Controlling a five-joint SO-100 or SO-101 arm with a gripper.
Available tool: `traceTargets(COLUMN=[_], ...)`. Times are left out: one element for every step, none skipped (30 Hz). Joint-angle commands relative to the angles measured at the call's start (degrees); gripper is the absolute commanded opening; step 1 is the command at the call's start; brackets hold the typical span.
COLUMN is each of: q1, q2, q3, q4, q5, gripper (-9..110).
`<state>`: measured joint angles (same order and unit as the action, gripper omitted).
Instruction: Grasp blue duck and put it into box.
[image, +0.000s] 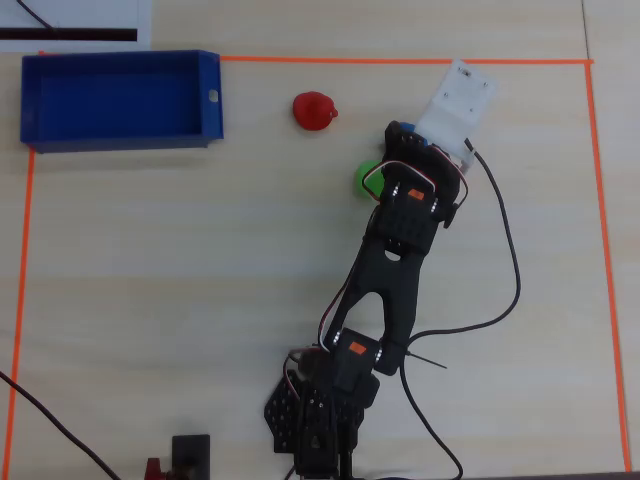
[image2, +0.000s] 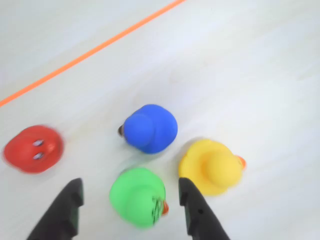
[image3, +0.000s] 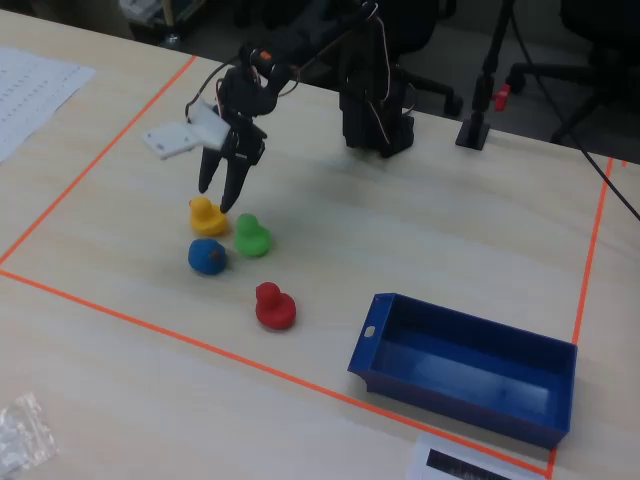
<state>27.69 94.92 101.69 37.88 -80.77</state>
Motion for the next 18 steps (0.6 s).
traceTargets(q1=[-0.26,-0.35,-0.35,-0.35,-0.35,-0.35,-0.26,-0.09,0.18,0.35,0.44,0.53,0.53,0.53,0.53,0.53,0.53,0.44], q2=[-1.32,-2.2,-3.25,-4.22,-5.27,-6.33,-7.29,-8.35,-9.23,-10.11,-10.9,-11.6,-12.22,-12.83,-13.45,-13.97,-14.41,-15.03], q3=[-1.67,-1.76,-2.11,-2.64,-3.08,-3.6,-4.22,-4.92,-5.54,-6.15,-6.42,-6.68,-7.03,-7.56,-8.0,-8.53,-8.88,-9.14], q4=[-4.31,-4.83,-5.19,-5.54,-5.98,-6.42,-6.77,-6.94,-7.21,-7.47,-7.91,-8.44,-8.79,-8.96,-9.05,-9.05,-9.05,-9.23], q5=[0.7,0.88,1.05,1.23,1.41,1.49,1.49,1.49,1.49,1.49,1.49,1.49,1.58,1.67,1.76,1.85,1.93,2.02], gripper=[33,33,33,33,33,33,33,33,33,33,33,33,33,33,33,33,33,33])
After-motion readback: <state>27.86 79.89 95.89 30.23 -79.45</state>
